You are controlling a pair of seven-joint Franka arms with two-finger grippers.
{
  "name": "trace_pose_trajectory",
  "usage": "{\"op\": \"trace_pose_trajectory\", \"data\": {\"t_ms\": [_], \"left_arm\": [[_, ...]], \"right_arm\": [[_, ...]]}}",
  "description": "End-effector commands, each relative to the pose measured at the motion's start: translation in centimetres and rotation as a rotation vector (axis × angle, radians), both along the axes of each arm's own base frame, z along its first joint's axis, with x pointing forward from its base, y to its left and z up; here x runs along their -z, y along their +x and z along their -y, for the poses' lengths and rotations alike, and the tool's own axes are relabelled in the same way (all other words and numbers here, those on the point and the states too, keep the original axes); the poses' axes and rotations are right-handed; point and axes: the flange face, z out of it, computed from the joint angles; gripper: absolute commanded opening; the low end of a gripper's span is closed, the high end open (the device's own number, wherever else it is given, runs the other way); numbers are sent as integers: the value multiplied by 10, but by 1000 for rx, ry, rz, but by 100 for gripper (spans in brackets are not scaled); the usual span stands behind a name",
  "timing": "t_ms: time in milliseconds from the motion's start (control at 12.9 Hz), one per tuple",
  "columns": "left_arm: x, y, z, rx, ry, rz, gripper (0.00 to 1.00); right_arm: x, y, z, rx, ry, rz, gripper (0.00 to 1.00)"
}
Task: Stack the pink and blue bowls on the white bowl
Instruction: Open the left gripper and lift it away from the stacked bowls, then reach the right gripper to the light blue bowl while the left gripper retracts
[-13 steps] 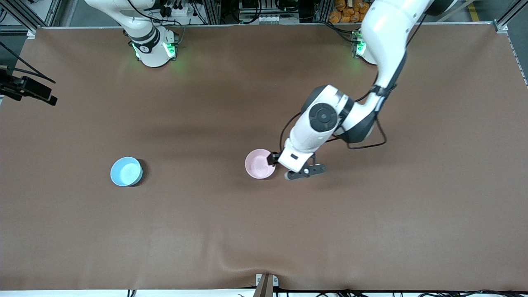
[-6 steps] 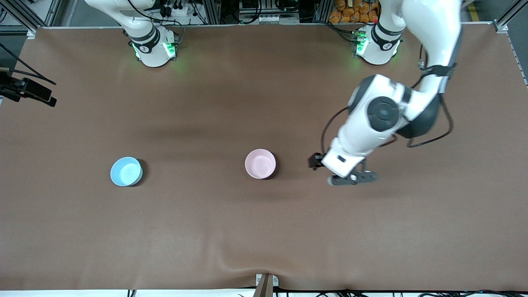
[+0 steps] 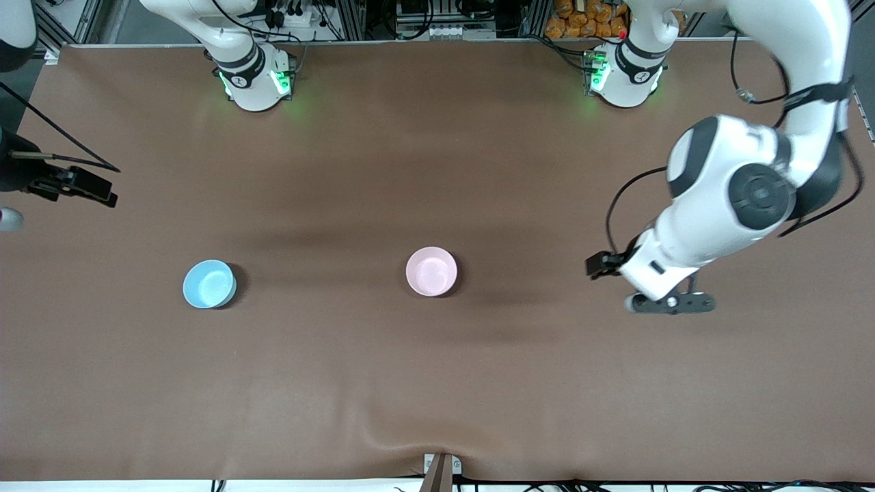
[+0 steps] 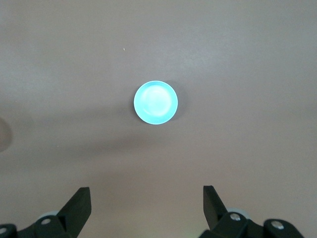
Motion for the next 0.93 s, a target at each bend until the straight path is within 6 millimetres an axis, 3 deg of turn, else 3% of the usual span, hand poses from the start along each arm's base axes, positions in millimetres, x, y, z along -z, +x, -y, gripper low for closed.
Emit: {"op": "trace_pose_trajectory", "data": {"t_ms": [0, 77, 154, 386, 618, 772, 850], "left_arm": [[-49, -27, -13, 65, 37, -11, 100], [-67, -36, -19, 57, 46, -13, 100], [-88, -44, -35, 36, 62, -9, 100], [-138, -69, -77, 83, 78, 3, 100], [-171, -99, -93, 84, 89, -24, 100], [-180, -101, -101, 93, 121, -12, 100], [-187, -100, -112, 106, 133, 4, 100]], "right_arm": [[33, 24, -16, -27, -10, -41, 100], [83, 43, -18, -30, -7, -105, 100], [104, 50, -19, -30, 0, -142, 100], [111, 54, -8, -14, 0, -141, 100], [114, 59, 2, -7, 5, -124, 100], [146, 70, 5, -54, 8, -129, 100], [172, 73, 12, -46, 10, -163, 100]]}}
